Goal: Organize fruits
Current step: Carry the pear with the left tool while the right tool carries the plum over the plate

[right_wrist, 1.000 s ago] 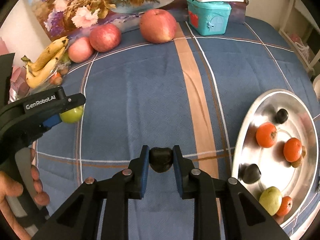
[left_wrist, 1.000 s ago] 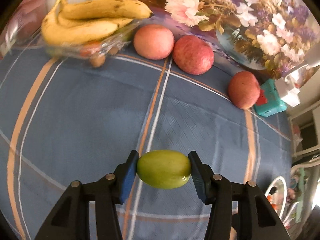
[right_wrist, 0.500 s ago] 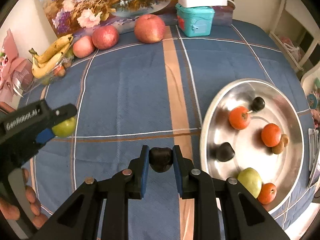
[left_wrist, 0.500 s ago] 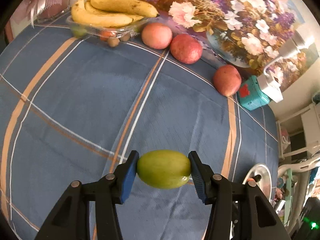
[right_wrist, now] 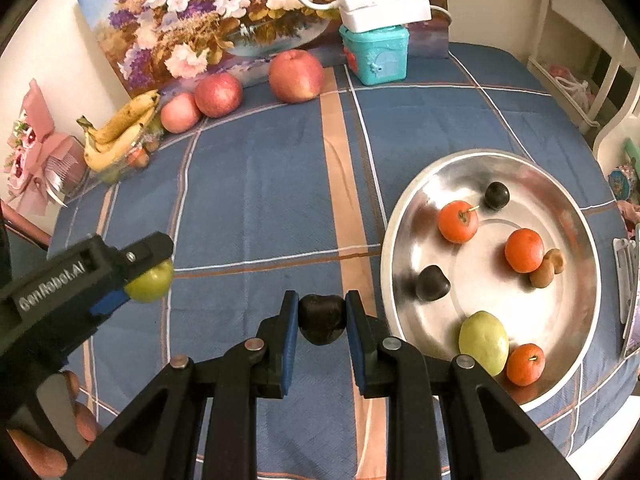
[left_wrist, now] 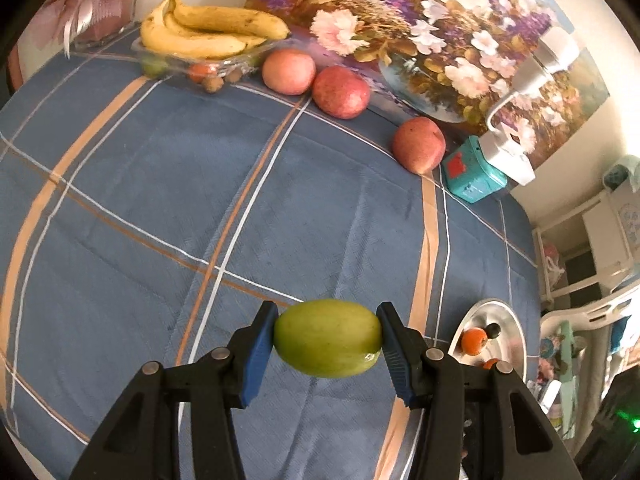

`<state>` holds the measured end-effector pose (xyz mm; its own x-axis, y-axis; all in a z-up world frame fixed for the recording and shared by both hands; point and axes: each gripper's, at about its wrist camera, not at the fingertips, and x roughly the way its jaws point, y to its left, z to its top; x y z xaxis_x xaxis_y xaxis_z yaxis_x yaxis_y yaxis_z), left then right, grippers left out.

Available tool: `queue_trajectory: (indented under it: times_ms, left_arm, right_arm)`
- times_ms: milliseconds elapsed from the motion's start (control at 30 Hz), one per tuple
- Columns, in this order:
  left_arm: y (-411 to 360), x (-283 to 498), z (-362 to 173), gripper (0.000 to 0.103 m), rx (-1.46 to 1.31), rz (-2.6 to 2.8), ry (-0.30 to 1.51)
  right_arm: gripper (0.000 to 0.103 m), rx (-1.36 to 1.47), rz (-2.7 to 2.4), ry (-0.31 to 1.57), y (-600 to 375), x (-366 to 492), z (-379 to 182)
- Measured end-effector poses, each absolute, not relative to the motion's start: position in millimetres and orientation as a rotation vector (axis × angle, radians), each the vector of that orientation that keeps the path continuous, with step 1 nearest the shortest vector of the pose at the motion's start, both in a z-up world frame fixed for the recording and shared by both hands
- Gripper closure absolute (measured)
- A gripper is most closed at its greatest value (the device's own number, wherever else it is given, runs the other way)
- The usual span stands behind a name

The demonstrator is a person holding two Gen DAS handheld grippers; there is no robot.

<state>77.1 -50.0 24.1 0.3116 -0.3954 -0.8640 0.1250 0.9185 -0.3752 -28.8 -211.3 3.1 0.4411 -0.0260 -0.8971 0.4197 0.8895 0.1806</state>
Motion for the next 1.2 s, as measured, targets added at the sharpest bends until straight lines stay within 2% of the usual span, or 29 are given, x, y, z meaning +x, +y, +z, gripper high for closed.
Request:
queue_trajectory:
  times_ms: [433,767,1200]
  left_arm:
    - [-99.7,51.5,30.6,0.049,-0.135,-0.451,1.195]
    - [-162.3,12.4,24.1,0.049,-0.025,-0.622,1.222]
    - [-222.6,-2.5,14.8,0.049,0.106,-0.705,1.085]
  right_arm:
    - [0.079,0.470,-0.393,1.054,-259.4,-43.7,0.2]
    - [0.079,0.569,-0.572,0.964,-316.5,-79.5,8.4]
    - [0.078,0.606,-0.601,0.866,-347.7,-96.3,7.3]
